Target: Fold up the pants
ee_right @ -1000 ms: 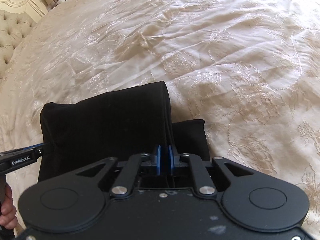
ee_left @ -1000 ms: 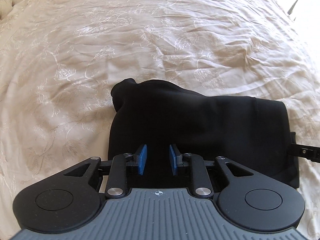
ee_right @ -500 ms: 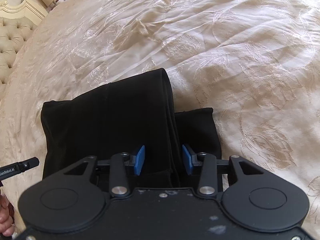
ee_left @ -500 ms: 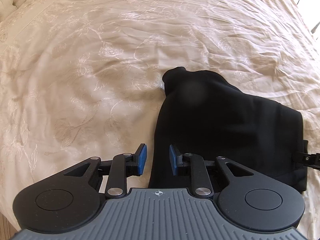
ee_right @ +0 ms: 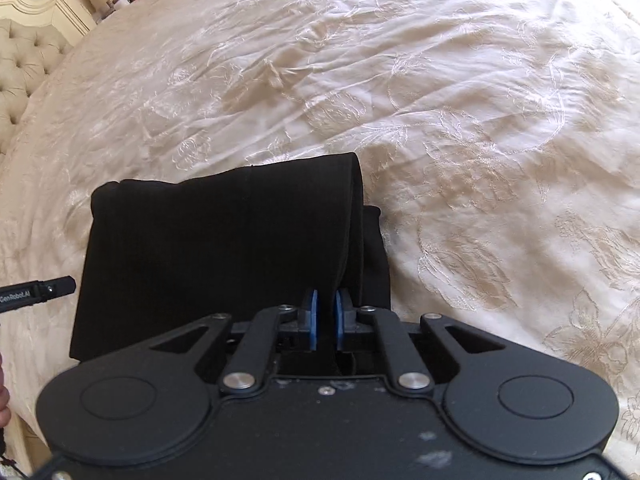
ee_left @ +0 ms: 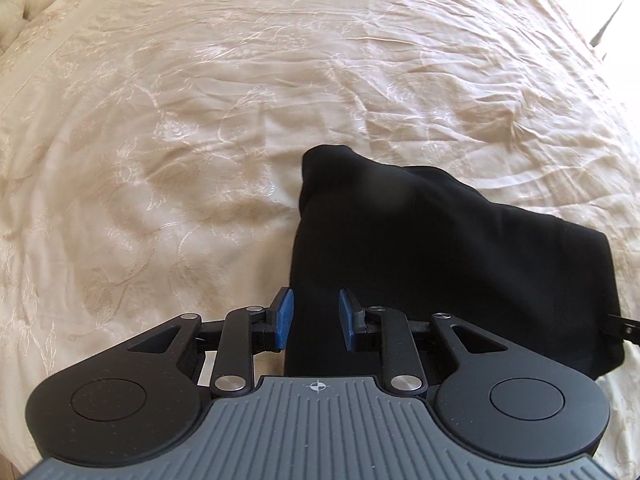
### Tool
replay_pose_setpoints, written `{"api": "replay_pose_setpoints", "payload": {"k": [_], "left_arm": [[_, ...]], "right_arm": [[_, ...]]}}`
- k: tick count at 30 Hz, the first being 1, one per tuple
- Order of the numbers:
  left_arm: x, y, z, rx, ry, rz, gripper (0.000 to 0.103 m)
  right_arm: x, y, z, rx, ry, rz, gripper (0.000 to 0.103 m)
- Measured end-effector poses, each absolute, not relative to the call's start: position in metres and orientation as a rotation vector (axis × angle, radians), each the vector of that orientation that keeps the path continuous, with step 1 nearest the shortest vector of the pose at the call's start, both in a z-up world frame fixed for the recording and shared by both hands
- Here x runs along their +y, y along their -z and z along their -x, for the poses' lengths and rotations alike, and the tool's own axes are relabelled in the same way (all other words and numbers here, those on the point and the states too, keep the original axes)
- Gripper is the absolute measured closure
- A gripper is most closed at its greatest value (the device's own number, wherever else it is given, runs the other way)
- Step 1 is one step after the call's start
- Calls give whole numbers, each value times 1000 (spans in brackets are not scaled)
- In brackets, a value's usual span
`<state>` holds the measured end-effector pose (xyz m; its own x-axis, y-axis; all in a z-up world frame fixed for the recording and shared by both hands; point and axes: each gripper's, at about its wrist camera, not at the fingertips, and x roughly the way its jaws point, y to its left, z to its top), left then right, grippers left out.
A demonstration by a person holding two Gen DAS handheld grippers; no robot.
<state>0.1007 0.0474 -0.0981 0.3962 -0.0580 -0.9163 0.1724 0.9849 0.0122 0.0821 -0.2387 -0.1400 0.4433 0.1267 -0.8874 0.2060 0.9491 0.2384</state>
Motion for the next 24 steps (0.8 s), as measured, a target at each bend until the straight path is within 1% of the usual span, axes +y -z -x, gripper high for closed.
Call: {"api": "replay_pose_setpoints", "payload": {"k": [4, 6, 11, 12, 13, 14, 17, 20, 24], "left_arm": [[36, 107, -100, 1180, 181, -135, 75], [34, 115, -96, 1208, 204, -142, 71], [30, 136, -85, 1288, 281, -223, 69], [29, 137, -84, 1290, 297, -245, 69], [29, 135, -82, 1291, 312, -256, 69], [30, 133, -83, 1296, 326, -255, 69], [38, 130, -85, 1331, 356, -208, 69], [43, 131, -84, 1358, 390, -194, 69], [42, 125, -78, 1357, 461, -259, 69]], "right_arm": [[-240, 144, -81, 1124, 100, -337, 94], [-240, 150, -80, 1136, 131, -323, 94], [-247, 158, -82, 1151, 168, -360, 92], [-246, 153, -83, 1149, 169, -356, 91], [-243, 147, -84, 1137, 178, -343, 85], [-240, 141, -84, 1121, 189, -325, 83], [-223, 114, -82, 1009, 237, -213, 81], [-206, 101, -86, 935, 179, -218, 78], [-177, 118, -97, 999, 55, -276, 77]]}}
